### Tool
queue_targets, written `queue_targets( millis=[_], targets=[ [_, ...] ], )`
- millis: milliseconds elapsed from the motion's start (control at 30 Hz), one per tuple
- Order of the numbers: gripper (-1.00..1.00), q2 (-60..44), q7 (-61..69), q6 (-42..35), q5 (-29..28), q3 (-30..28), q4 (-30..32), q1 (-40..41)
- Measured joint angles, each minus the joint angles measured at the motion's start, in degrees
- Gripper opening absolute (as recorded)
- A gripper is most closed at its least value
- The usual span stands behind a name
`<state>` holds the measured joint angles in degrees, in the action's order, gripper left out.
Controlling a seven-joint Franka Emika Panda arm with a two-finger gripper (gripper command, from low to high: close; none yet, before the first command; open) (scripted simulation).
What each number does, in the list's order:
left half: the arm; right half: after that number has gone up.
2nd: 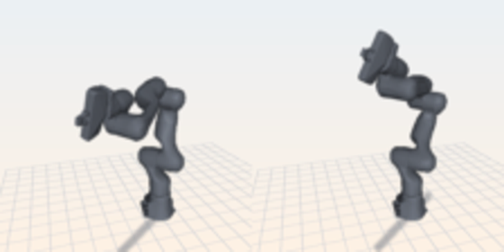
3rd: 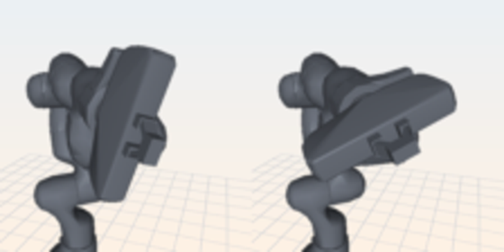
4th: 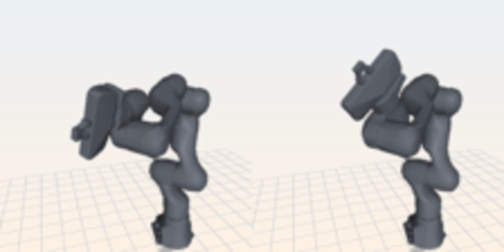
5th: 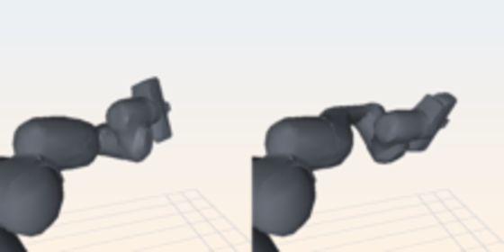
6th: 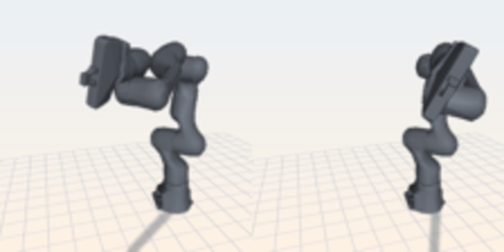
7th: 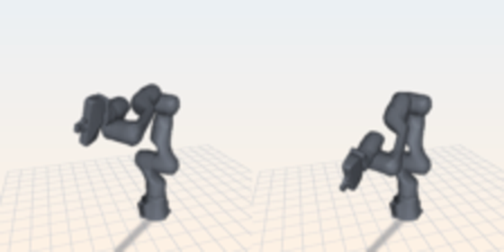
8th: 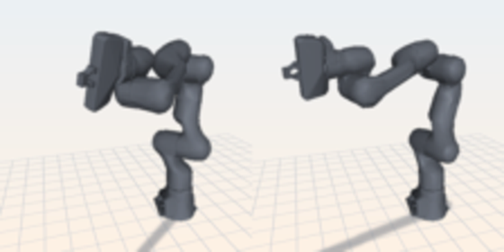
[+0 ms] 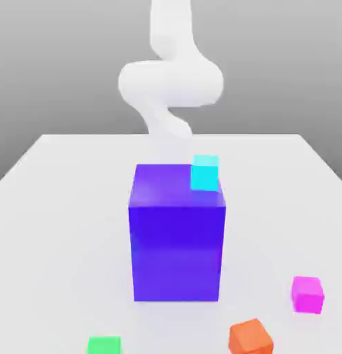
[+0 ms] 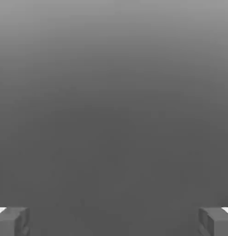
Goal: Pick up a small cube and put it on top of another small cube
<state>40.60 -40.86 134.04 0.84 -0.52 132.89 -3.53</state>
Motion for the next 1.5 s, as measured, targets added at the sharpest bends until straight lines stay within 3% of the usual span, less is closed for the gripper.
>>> queue_targets(
  millis=[533, 800, 1000, 1033, 1267, 1433, 1500],
  targets=[
    [0.00, -33.63, 31.27, 14.45, 4.49, 2.59, 7.12, -17.46],
    [0.00, -50.11, 41.04, 21.80, -1.26, 5.51, 10.71, -23.76],
    [0.00, -62.54, 40.78, 30.42, -5.67, 3.91, 9.64, -26.38],
    [-1.00, -64.07, 40.62, 31.62, -5.89, 3.63, 9.35, -26.62],
    [-1.00, -64.17, 40.53, 31.60, -6.03, 3.64, 9.33, -26.61],
    [-1.00, -55.25, 41.99, 24.45, -4.02, 4.97, 11.10, -25.48],
    [-1.00, -54.33, 41.54, 21.87, -2.36, 2.50, 9.61, -22.31]
  ],
)
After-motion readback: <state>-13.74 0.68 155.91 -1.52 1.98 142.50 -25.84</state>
